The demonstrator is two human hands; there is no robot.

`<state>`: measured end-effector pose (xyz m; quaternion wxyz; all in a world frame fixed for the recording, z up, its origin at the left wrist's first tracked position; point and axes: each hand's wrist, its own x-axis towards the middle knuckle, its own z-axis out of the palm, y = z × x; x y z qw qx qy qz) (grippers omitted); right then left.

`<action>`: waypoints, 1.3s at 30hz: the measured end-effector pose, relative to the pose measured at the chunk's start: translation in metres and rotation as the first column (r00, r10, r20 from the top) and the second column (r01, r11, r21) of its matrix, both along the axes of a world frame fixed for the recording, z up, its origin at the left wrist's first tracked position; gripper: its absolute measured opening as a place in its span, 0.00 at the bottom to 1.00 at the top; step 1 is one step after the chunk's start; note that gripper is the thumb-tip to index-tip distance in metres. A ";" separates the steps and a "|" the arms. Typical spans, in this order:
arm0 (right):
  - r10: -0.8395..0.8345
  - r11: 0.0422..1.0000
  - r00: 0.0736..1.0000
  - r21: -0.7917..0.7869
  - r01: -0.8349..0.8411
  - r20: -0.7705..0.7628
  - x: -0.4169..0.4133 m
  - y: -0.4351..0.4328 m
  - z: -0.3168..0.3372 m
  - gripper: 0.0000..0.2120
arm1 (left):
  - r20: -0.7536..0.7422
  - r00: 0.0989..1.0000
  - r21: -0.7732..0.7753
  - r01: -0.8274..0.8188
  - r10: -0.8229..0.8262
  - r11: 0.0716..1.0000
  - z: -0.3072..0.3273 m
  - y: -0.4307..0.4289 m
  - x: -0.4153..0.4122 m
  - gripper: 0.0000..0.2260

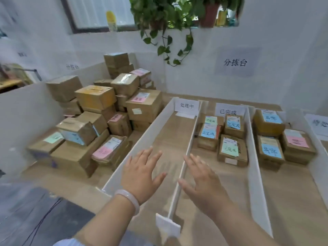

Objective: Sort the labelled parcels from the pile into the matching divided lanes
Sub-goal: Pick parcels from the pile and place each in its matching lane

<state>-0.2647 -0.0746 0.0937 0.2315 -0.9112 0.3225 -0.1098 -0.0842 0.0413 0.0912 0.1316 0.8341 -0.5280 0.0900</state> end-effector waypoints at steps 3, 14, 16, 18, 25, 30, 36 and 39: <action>0.076 0.997 0.996 0.002 -0.076 0.038 0.063 0.053 0.002 0.39 | -0.010 0.995 -0.026 -0.096 0.095 0.995 0.007 0.065 0.048 0.27; 0.285 0.958 0.958 0.035 -0.286 0.006 0.218 0.126 0.017 0.32 | -0.126 0.935 -0.018 -0.335 0.330 0.942 0.004 0.166 0.170 0.31; 0.294 0.955 0.956 0.031 -0.294 -0.001 0.248 0.124 0.016 0.33 | -0.130 0.929 0.007 -0.348 0.346 0.938 0.004 0.164 0.197 0.35; 0.305 0.951 0.952 0.035 -0.307 0.034 0.282 0.118 0.015 0.33 | -0.123 0.918 0.023 -0.377 0.377 0.926 0.006 0.160 0.226 0.35; 0.330 0.939 0.939 0.071 -0.337 0.100 0.383 0.095 0.037 0.33 | -0.098 0.893 0.023 -0.440 0.440 0.898 0.040 0.140 0.325 0.29; 0.322 0.942 0.941 0.070 -0.329 0.101 0.453 0.083 0.059 0.34 | -0.192 0.883 -0.027 -0.442 0.429 0.897 0.050 0.126 0.394 0.29; 0.269 0.962 0.960 0.014 -0.271 0.081 0.540 0.078 0.074 0.34 | -0.410 0.869 -0.198 -0.382 0.278 0.903 0.062 0.102 0.503 0.28; 0.179 0.977 0.962 0.076 -0.198 0.205 0.589 0.081 0.080 0.32 | -0.484 0.852 -0.231 -0.344 0.199 0.910 0.065 0.084 0.556 0.29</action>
